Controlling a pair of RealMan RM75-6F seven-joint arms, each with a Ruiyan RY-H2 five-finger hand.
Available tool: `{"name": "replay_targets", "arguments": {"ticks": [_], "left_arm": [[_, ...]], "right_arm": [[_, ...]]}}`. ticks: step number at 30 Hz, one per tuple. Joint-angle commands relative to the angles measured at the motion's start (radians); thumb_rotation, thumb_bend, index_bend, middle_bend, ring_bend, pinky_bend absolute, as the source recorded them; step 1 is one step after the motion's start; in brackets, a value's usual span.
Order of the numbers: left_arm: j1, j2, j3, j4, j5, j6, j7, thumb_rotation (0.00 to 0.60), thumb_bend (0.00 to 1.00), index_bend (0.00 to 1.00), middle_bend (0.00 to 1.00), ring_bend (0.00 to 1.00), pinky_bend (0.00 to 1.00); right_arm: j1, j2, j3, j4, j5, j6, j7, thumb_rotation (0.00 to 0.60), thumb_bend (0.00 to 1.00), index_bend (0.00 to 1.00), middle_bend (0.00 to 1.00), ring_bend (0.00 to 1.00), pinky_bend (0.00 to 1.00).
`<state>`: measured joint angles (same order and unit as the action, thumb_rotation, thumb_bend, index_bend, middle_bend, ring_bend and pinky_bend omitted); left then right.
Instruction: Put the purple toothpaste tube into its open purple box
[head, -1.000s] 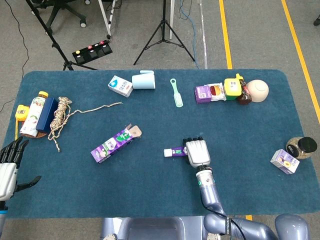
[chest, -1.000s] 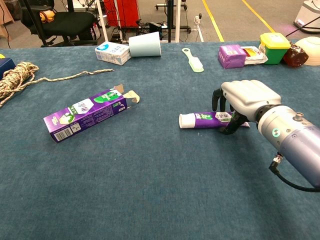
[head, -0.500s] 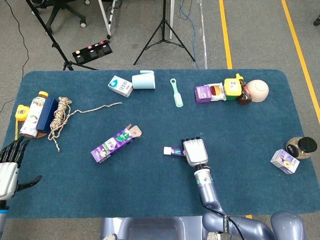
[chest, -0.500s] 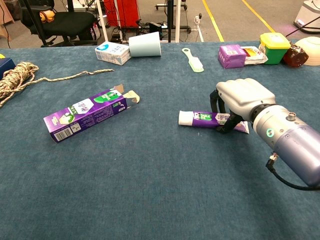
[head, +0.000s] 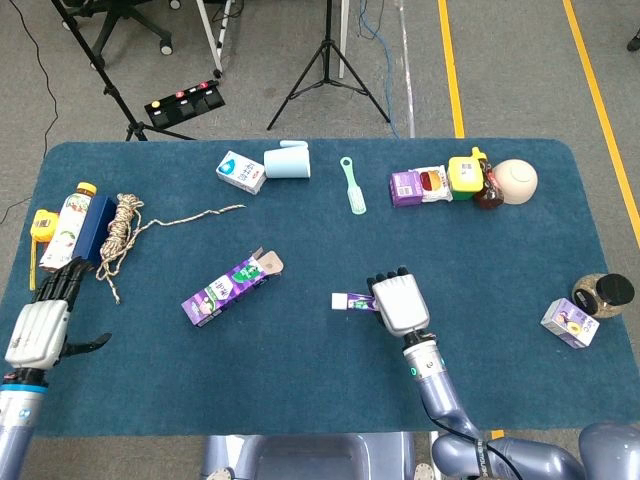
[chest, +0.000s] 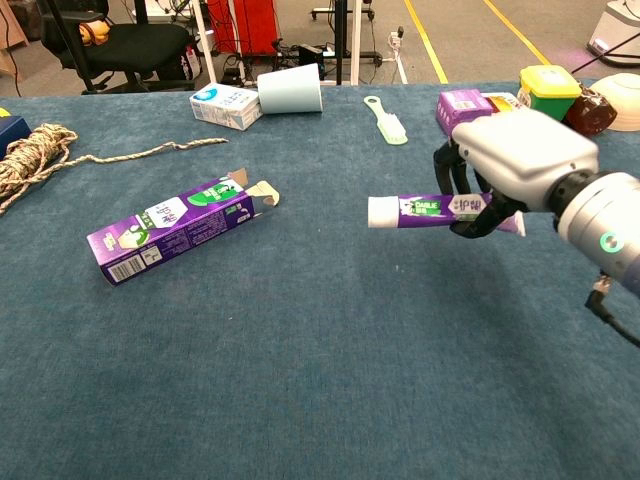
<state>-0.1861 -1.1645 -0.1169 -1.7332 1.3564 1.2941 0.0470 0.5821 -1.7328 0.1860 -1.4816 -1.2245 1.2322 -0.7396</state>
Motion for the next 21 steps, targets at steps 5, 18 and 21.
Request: {"name": "replay_targets", "arguments": {"ticks": [5,18,21], "left_arm": [[-0.195,-0.076,-0.106,0.005,-0.188,-0.244,0.011,0.600,0.08,0.00,0.00,0.00,0.07],[-0.354,-0.343,-0.131,0.091,-0.378,-0.228,0.272,0.600,0.08,0.00,0.00,0.00,0.07],[-0.374,-0.415,-0.117,0.156,-0.395,-0.205,0.317,0.600,0.08,0.00,0.00,0.00,0.07]], "right_arm": [[-0.020,0.068,-0.010,-0.061,-0.032,0.037,-0.001,0.600,0.44,0.57,0.58,0.57,0.43],[-0.028,0.117,0.006,-0.097,-0.027,0.058,-0.009,0.600,0.47,0.57,0.59,0.58,0.43],[-0.027,0.123,0.013,-0.092,-0.017,0.058,-0.011,0.600,0.48,0.57,0.59,0.58,0.43]]}}
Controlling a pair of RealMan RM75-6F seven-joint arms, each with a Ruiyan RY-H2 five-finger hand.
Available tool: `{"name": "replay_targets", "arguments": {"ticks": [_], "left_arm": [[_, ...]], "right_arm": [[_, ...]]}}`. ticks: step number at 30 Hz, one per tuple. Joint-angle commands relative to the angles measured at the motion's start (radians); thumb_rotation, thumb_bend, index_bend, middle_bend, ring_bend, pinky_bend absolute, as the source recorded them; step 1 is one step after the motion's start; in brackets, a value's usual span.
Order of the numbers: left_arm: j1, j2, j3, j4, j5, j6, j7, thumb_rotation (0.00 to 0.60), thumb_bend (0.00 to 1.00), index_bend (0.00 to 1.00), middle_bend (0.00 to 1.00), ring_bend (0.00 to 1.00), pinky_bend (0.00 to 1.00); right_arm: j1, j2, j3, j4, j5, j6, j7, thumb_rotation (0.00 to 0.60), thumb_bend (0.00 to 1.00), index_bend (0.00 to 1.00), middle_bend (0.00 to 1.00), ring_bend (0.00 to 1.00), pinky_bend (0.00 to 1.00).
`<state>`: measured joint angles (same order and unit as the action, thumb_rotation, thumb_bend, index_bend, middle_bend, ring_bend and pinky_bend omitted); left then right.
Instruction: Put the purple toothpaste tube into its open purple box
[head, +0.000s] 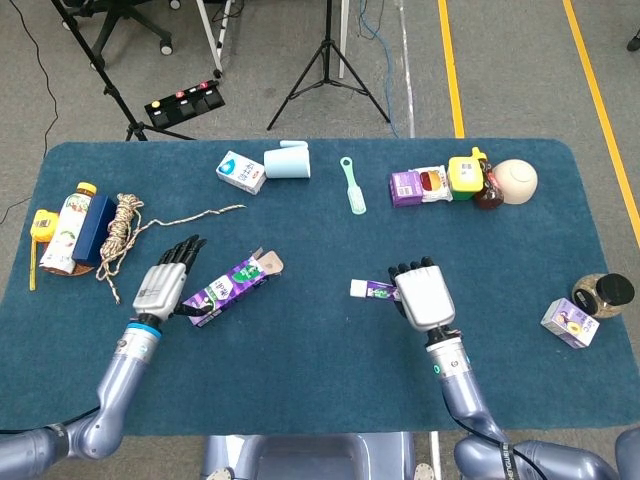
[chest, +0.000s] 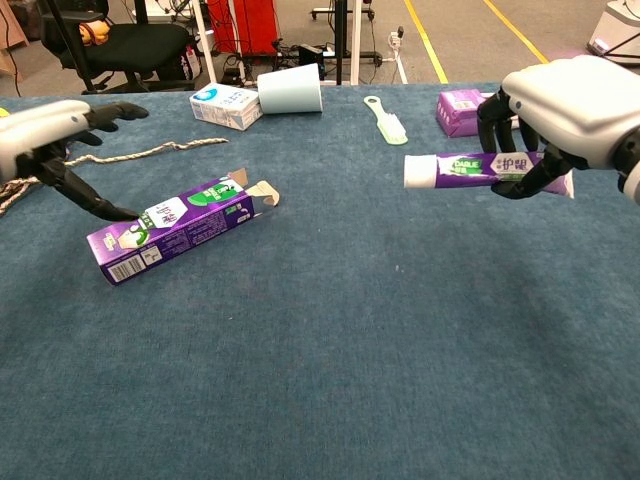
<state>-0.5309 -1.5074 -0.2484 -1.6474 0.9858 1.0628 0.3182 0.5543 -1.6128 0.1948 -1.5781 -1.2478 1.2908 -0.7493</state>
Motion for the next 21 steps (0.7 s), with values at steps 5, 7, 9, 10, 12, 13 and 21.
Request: {"name": "replay_targets", "arguments": {"ticks": [5,7,9,10,12,13,21], "left_arm": [[-0.040,-0.148,0.017,0.136,-0.039,0.041,0.043,0.600,0.08,0.00,0.00,0.00,0.07],[-0.045,-0.162,0.017,0.150,-0.051,0.039,0.050,0.600,0.08,0.00,0.00,0.00,0.07],[-0.049,-0.175,0.016,0.160,-0.072,0.028,0.053,0.600,0.08,0.00,0.00,0.00,0.07],[-0.051,-0.180,0.015,0.162,-0.082,0.021,0.051,0.600,0.08,0.00,0.00,0.00,0.07],[-0.054,-0.187,0.016,0.173,-0.095,0.016,0.056,0.600,0.08,0.00,0.00,0.00,0.07],[-0.057,-0.191,0.015,0.183,-0.098,0.018,0.059,0.600,0.08,0.00,0.00,0.00,0.07],[-0.074,-0.208,0.005,0.277,-0.105,0.009,0.061,0.600,0.08,0.00,0.00,0.00,0.07]], "right_arm": [[0.004,0.002,0.006,0.010,0.014,-0.006,0.004,0.600,0.50,0.57,0.59,0.58,0.43],[0.004,0.002,0.005,0.011,0.014,-0.006,0.006,0.600,0.50,0.57,0.59,0.58,0.43],[0.005,0.003,0.004,0.013,0.014,-0.006,0.007,0.600,0.50,0.57,0.59,0.58,0.43],[0.005,0.002,0.004,0.014,0.014,-0.006,0.008,0.600,0.50,0.57,0.59,0.58,0.43],[0.005,0.004,0.004,0.013,0.014,-0.005,0.010,0.600,0.50,0.57,0.59,0.58,0.43],[0.005,0.005,0.004,0.012,0.012,-0.003,0.010,0.600,0.50,0.57,0.59,0.58,0.43],[0.004,0.020,0.008,0.001,0.014,0.004,0.014,0.600,0.50,0.57,0.59,0.58,0.43]]}}
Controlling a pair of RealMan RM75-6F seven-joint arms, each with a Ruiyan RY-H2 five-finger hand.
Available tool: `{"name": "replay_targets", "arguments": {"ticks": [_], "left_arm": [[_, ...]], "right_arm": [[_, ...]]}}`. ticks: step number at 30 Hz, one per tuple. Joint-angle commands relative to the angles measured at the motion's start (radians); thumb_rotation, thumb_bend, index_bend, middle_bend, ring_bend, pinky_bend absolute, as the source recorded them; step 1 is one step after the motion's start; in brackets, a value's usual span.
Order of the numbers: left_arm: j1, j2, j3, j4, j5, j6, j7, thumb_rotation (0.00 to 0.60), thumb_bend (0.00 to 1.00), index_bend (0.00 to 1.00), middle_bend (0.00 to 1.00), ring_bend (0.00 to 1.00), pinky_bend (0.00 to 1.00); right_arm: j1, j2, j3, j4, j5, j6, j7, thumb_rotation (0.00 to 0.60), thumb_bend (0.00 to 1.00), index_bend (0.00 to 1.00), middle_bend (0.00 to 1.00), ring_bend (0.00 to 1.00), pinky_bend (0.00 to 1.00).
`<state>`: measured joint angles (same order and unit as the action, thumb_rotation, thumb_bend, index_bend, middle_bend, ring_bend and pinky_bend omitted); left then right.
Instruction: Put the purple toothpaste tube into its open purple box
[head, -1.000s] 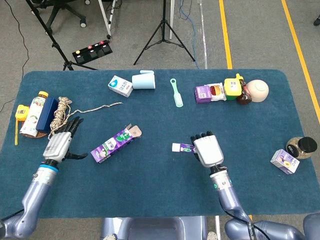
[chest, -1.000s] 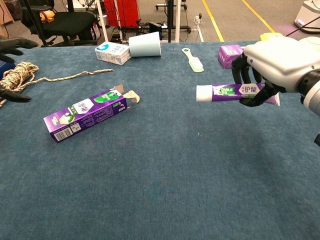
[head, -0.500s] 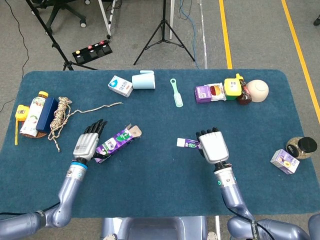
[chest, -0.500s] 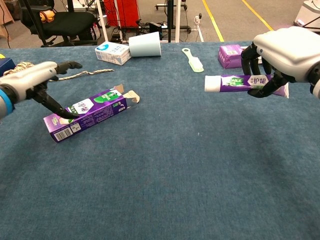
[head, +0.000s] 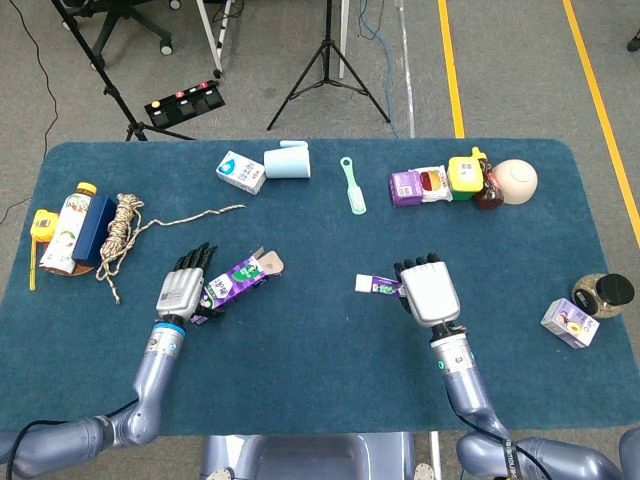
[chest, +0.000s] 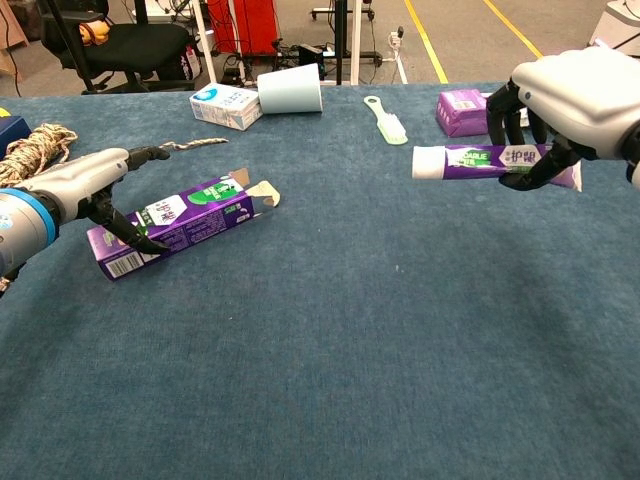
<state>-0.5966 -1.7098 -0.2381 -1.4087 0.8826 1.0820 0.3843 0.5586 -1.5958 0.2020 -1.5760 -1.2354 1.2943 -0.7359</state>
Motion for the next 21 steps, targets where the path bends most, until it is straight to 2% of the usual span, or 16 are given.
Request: {"name": "replay_targets", "arguments": {"ticks": [1,6,9,13,15,19,21], "left_arm": [[-0.011,-0.007,-0.010,0.058,-0.004,-0.021,-0.016,0.600,0.08,0.00,0.00,0.00,0.07],[-0.020,-0.004,-0.012,0.102,0.002,-0.048,-0.031,0.600,0.09,0.00,0.00,0.00,0.07],[-0.037,0.022,0.004,0.107,-0.005,-0.102,-0.006,0.600,0.10,0.00,0.00,0.00,0.07],[-0.055,0.030,0.011,0.117,0.028,-0.118,-0.006,0.600,0.12,0.01,0.00,0.00,0.16],[-0.057,0.028,0.012,0.122,0.049,-0.114,-0.021,0.600,0.13,0.08,0.04,0.02,0.23],[-0.055,0.019,0.023,0.136,0.093,-0.080,-0.028,0.600,0.16,0.34,0.26,0.21,0.44],[-0.054,0.015,0.027,0.138,0.090,-0.071,-0.009,0.600,0.17,0.41,0.33,0.27,0.51]], "right_arm": [[-0.001,0.005,0.001,-0.002,0.003,0.002,0.001,0.600,0.50,0.57,0.59,0.58,0.43],[-0.002,0.009,0.002,-0.007,0.005,0.003,0.003,0.600,0.50,0.57,0.59,0.58,0.43],[-0.003,0.014,0.000,-0.013,0.004,0.005,0.006,0.600,0.50,0.57,0.59,0.58,0.43],[-0.005,0.020,-0.004,-0.021,-0.002,0.008,0.007,0.600,0.51,0.58,0.59,0.58,0.43],[-0.006,0.023,-0.007,-0.025,-0.007,0.010,0.007,0.600,0.51,0.58,0.59,0.58,0.43],[-0.012,0.033,-0.016,-0.037,-0.023,0.019,0.010,0.600,0.51,0.58,0.60,0.58,0.43],[-0.015,0.038,-0.021,-0.040,-0.028,0.021,0.013,0.600,0.51,0.58,0.60,0.58,0.43]]}}
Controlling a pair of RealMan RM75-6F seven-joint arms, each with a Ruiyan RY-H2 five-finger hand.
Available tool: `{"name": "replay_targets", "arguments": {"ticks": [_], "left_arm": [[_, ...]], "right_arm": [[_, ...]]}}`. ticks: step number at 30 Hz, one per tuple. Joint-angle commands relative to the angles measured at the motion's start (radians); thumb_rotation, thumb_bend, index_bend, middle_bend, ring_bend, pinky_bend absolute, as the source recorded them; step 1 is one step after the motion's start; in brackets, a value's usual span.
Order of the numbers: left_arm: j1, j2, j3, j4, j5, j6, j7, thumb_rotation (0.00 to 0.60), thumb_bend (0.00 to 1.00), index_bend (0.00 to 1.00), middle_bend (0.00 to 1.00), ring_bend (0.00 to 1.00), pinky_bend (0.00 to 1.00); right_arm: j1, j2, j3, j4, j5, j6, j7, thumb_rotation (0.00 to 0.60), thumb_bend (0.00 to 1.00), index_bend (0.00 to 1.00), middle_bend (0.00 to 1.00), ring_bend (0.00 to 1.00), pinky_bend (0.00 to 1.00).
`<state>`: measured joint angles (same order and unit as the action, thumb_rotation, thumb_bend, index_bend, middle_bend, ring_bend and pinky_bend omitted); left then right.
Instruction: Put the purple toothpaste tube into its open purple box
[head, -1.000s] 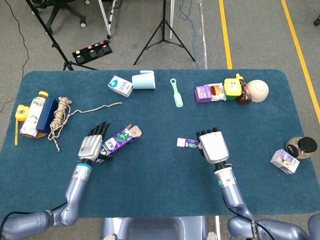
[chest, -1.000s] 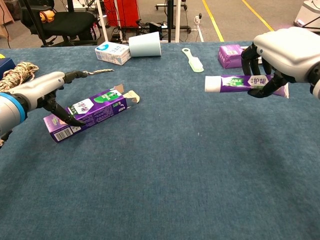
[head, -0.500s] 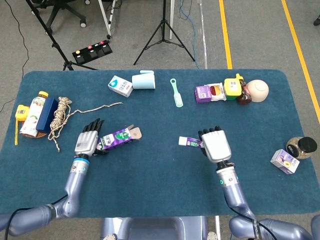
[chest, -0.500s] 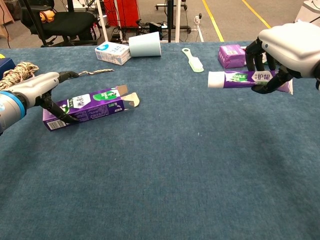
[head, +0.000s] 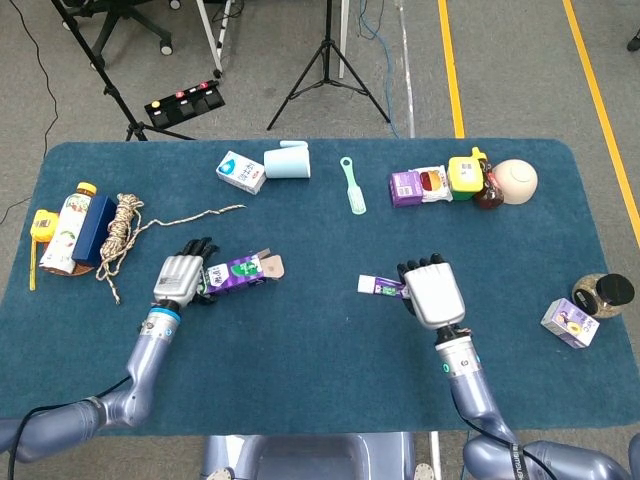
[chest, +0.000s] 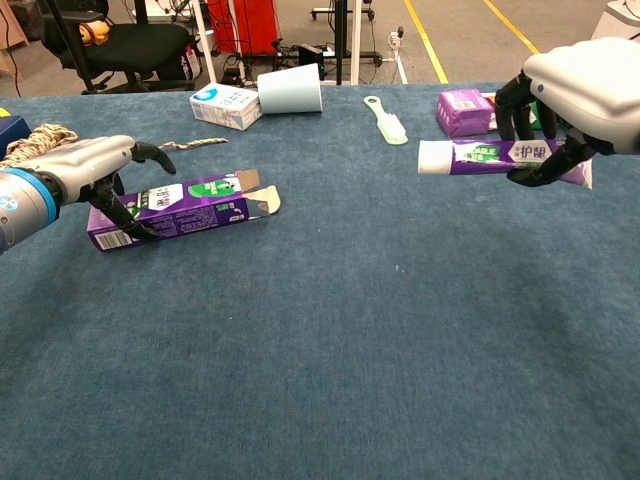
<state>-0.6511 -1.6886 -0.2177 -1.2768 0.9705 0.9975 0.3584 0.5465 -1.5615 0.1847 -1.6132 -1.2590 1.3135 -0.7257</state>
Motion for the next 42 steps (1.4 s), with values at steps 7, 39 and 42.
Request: {"name": "replay_targets", "arguments": {"ticks": [7,39,42], "left_arm": [[-0.002,0.014,0.004,-0.022,-0.017,0.005,0.036,0.600,0.19,0.45,0.36,0.34,0.60],[-0.092,0.249,0.086,-0.150,0.503,-0.032,-0.340,0.600,0.22,0.46,0.36,0.35,0.59],[-0.100,0.244,0.081,-0.152,0.489,-0.042,-0.335,0.600,0.22,0.46,0.36,0.35,0.59]], "right_arm": [[-0.011,0.016,-0.019,-0.017,-0.024,0.007,0.005,0.600,0.51,0.59,0.60,0.58,0.43],[0.018,0.081,-0.005,-0.261,-0.008,0.013,-0.274,0.600,0.52,0.59,0.61,0.59,0.44],[0.016,0.088,-0.003,-0.287,-0.002,0.026,-0.295,0.600,0.53,0.59,0.61,0.60,0.44]]}}
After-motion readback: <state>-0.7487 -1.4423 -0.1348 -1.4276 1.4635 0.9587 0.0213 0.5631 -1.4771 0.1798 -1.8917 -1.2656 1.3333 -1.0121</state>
